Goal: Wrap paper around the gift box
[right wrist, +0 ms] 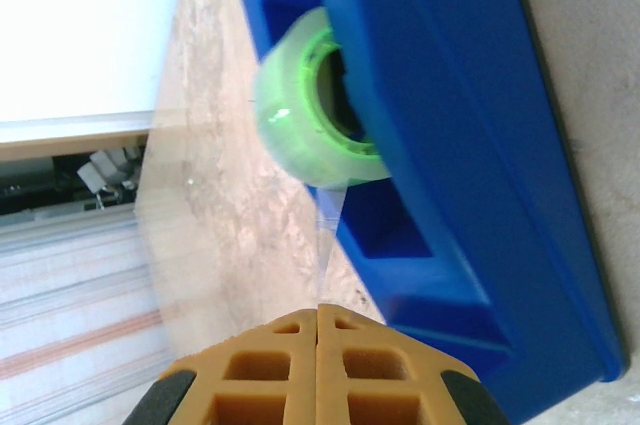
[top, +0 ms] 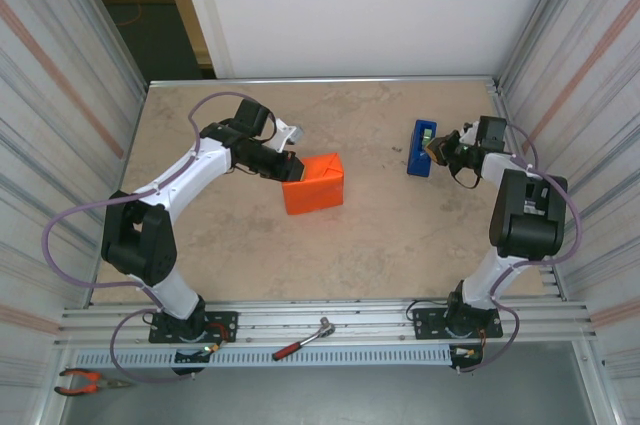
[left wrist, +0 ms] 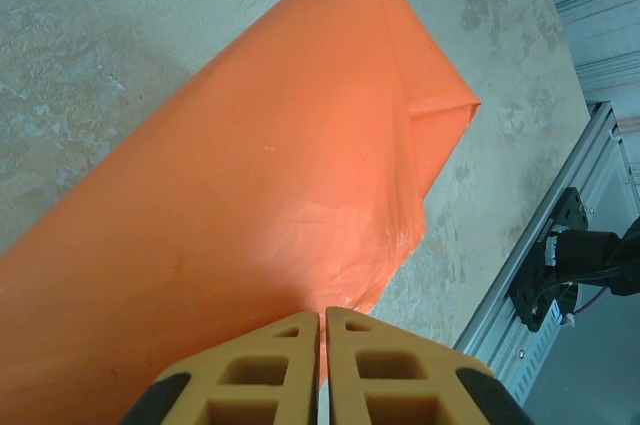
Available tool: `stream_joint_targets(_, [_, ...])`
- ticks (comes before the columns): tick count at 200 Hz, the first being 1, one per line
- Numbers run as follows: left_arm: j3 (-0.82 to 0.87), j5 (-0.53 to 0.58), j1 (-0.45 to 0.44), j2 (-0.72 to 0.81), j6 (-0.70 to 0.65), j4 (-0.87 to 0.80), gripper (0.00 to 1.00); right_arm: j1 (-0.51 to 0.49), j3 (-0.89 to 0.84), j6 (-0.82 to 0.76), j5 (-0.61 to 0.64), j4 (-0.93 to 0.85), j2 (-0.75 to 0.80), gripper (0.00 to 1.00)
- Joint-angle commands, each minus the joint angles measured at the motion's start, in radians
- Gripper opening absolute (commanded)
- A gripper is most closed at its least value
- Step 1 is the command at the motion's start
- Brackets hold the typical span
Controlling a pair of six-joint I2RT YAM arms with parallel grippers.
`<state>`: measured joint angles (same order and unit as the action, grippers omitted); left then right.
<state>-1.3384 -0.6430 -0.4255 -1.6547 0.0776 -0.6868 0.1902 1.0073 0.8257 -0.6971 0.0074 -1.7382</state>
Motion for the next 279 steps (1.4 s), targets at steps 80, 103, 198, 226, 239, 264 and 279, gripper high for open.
stream_joint_targets(80, [0.045, 0.057, -0.009, -0.028, -0.025, -0.060, 0.12, -0.042, -0.098, 0.058, 0.025, -0.044, 0.178, 0.00])
stream_joint_targets(103, [0.047, 0.056, -0.009, -0.027, -0.026, -0.060, 0.12, -0.049, -0.138, 0.061, 0.041, -0.050, 0.202, 0.00])
stream_joint_targets(198, [0.052, 0.059, -0.013, -0.026, -0.025, -0.057, 0.11, -0.061, -0.272, 0.073, 0.061, -0.001, 0.220, 0.00])
stream_joint_targets(226, [0.050, 0.060, -0.013, -0.026, -0.025, -0.058, 0.11, -0.056, -0.289, 0.071, 0.076, 0.013, 0.201, 0.00])
stream_joint_targets(239, [0.050, 0.062, -0.014, -0.026, -0.025, -0.058, 0.11, -0.052, -0.295, 0.075, 0.081, 0.027, 0.186, 0.00])
stream_joint_targets(264, [0.051, 0.062, -0.013, -0.025, -0.024, -0.059, 0.11, -0.042, -0.307, 0.093, 0.086, 0.066, 0.149, 0.00])
stream_joint_targets(279, [0.053, 0.063, -0.014, -0.025, -0.025, -0.059, 0.11, -0.041, -0.308, 0.112, 0.081, 0.096, 0.120, 0.00])
